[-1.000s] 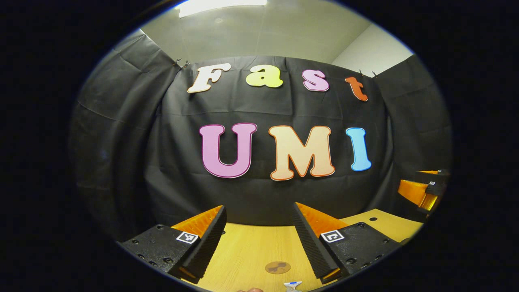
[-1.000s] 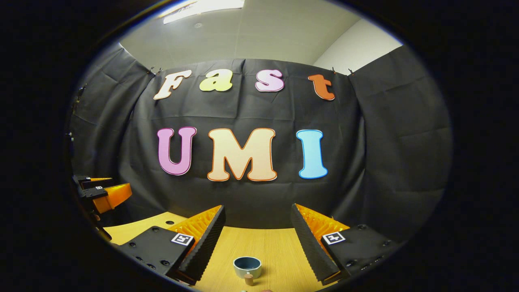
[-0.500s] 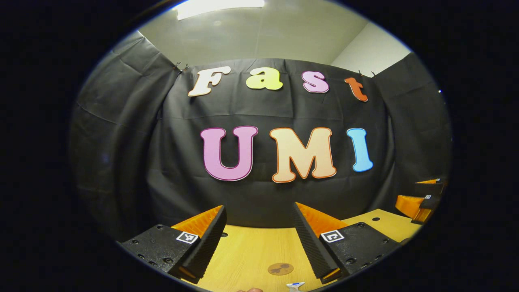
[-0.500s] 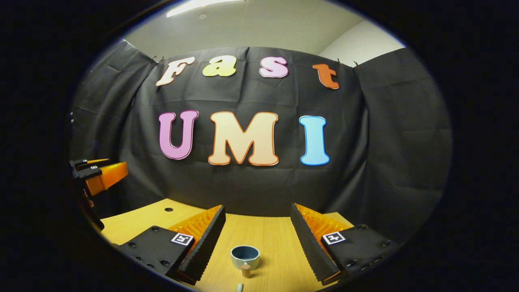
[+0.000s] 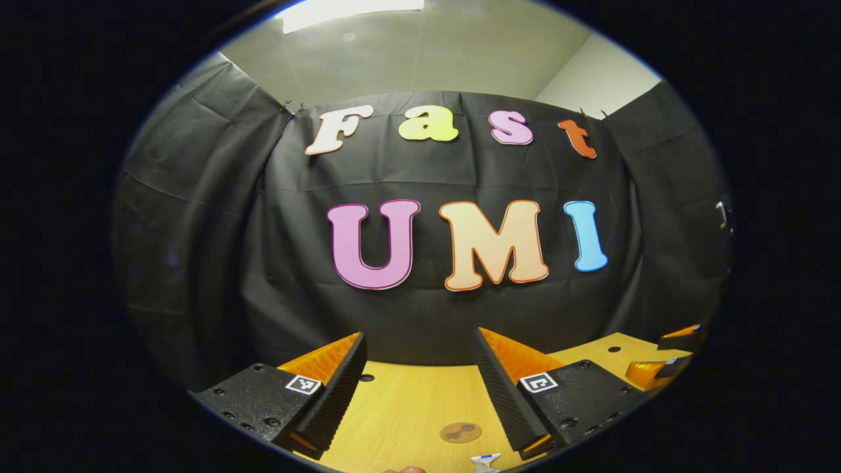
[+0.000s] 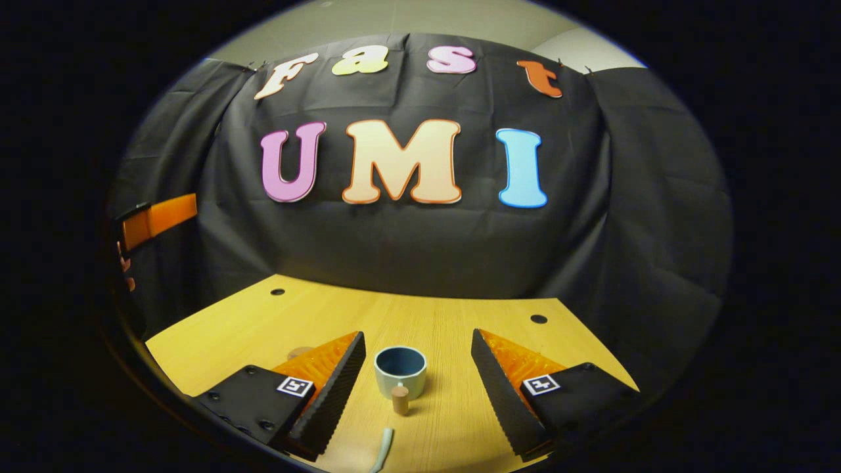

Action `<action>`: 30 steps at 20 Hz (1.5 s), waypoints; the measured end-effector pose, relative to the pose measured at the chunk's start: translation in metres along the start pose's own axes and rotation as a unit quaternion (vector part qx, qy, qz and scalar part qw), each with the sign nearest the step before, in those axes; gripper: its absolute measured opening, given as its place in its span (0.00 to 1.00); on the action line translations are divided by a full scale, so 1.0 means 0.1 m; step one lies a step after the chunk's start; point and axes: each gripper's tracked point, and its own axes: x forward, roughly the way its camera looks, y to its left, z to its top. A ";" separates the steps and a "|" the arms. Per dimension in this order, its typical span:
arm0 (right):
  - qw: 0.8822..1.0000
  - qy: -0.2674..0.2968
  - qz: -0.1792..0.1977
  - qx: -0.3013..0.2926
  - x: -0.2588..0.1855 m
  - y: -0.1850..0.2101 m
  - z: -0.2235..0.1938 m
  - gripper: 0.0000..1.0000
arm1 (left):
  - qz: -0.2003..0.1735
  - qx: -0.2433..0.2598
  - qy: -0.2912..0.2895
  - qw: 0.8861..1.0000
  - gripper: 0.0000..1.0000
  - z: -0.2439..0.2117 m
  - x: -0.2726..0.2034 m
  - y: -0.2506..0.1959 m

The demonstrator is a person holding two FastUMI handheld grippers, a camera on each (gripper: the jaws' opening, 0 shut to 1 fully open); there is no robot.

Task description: Put the toothbrush and toothpaste on the desktop into the cup, then pick up the cup and place it on the coaster on the desktop.

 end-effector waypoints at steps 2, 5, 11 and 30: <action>0.999 0.033 -0.001 -0.003 0.04 0.01 -0.21 1.00 | 0.000 0.001 0.001 1.000 0.93 0.00 0.01 0.00; 0.996 0.084 -0.004 0.000 0.08 -0.02 -0.56 0.99 | 0.000 0.004 0.004 1.000 0.93 -0.03 0.00 0.01; 0.978 0.208 0.004 -0.009 0.01 0.05 -1.27 1.00 | 0.001 0.010 0.013 1.000 0.93 -0.11 -0.03 0.03; 0.913 0.408 0.017 -0.024 -0.21 0.26 -2.32 0.92 | 0.006 0.017 0.044 0.999 0.96 -0.36 -0.09 0.16</action>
